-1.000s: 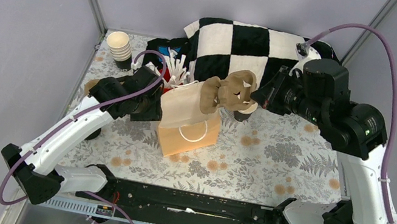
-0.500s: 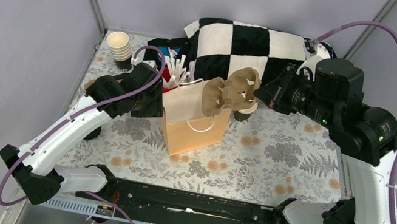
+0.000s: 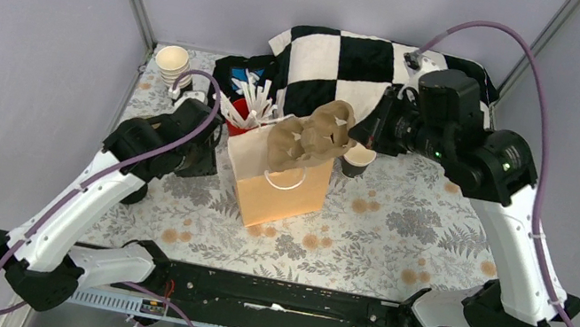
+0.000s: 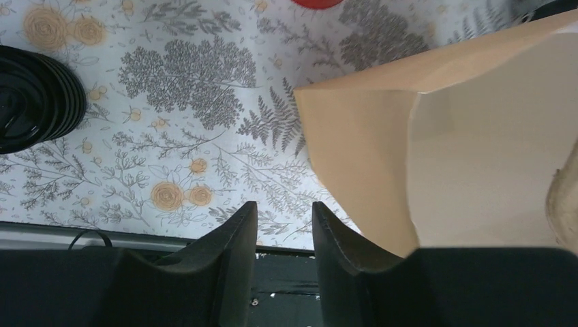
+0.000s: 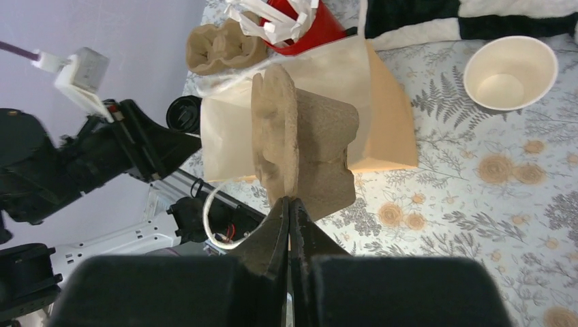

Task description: Pack the takeout coffee

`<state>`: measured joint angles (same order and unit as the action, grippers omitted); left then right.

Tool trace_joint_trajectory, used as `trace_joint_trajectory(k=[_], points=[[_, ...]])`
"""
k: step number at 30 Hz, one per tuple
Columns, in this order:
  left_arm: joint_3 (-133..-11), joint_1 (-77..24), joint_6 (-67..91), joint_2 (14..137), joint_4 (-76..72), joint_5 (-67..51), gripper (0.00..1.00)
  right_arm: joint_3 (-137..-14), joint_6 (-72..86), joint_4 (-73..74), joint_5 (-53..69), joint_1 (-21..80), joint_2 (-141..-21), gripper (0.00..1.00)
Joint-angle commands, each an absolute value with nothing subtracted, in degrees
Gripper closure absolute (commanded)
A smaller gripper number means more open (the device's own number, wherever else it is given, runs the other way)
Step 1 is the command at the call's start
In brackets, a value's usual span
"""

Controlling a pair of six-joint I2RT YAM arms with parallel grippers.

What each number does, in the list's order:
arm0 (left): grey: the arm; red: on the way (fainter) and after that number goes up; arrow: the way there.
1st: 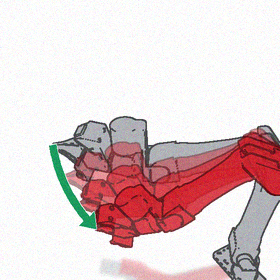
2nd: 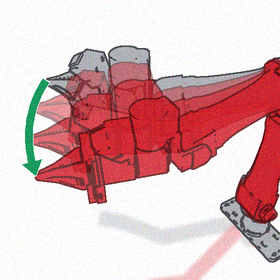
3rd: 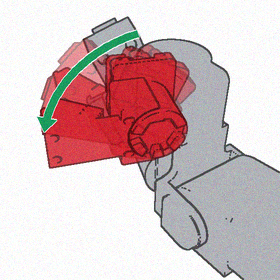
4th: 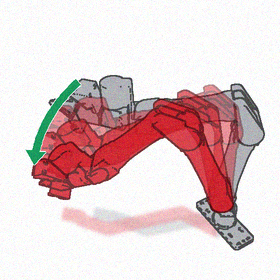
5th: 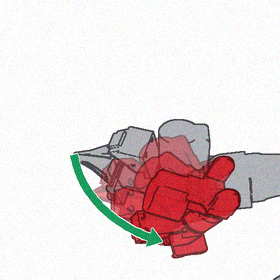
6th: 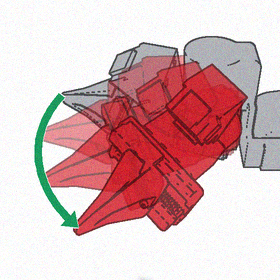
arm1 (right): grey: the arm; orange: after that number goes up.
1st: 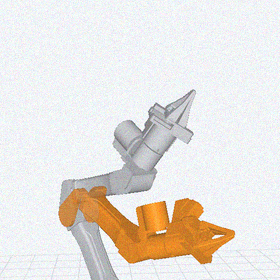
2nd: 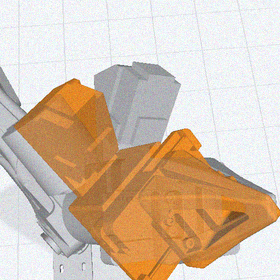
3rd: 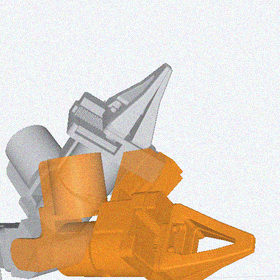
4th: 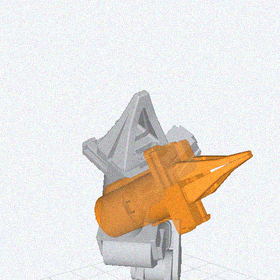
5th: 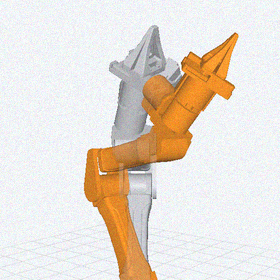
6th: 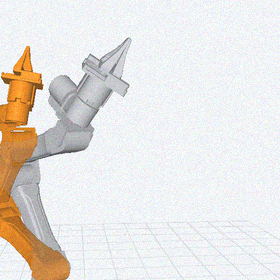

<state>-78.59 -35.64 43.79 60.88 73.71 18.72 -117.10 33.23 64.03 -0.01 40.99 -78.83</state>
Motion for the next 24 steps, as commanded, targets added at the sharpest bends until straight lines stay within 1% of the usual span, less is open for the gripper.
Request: trace_joint_trajectory(k=[1, 6, 13, 16, 20, 22, 24], points=[[-74.91, -35.08, 43.01, 63.02, 68.67, 17.35, 0.63, -117.49, 32.03, 59.55, 4.61, 41.05, -81.36, 1.00], [-75.35, -34.80, 39.43, 67.82, 63.60, 16.60, 0.65, -117.82, 32.55, 59.25, 7.61, 41.12, -83.65, 1.00], [-75.91, -34.80, 38.33, 68.94, 61.53, 13.95, 0.69, -111.65, 36.43, 54.20, 10.14, 41.13, -82.09, 1.00], [-74.96, -34.80, 38.87, 67.77, 61.35, 13.19, 0.70, -109.07, 39.27, 52.30, 7.75, 41.17, -80.70, 1.00], [-75.23, -34.80, 39.86, 65.96, 64.04, 14.49, 0.72, -113.32, 38.55, 58.29, -3.22, 41.17, -80.52, 1.00], [-74.88, -34.80, 39.95, 64.40, 65.94, 16.11, 0.70, -115.13, 37.87, 60.98, -5.02, 41.13, -80.85, 1.00], [-74.35, -34.79, 40.11, 63.27, 67.02, 16.85, 0.68, -114.27, 37.97, 61.44, -4.26, 41.18, -80.27, 1.00]])
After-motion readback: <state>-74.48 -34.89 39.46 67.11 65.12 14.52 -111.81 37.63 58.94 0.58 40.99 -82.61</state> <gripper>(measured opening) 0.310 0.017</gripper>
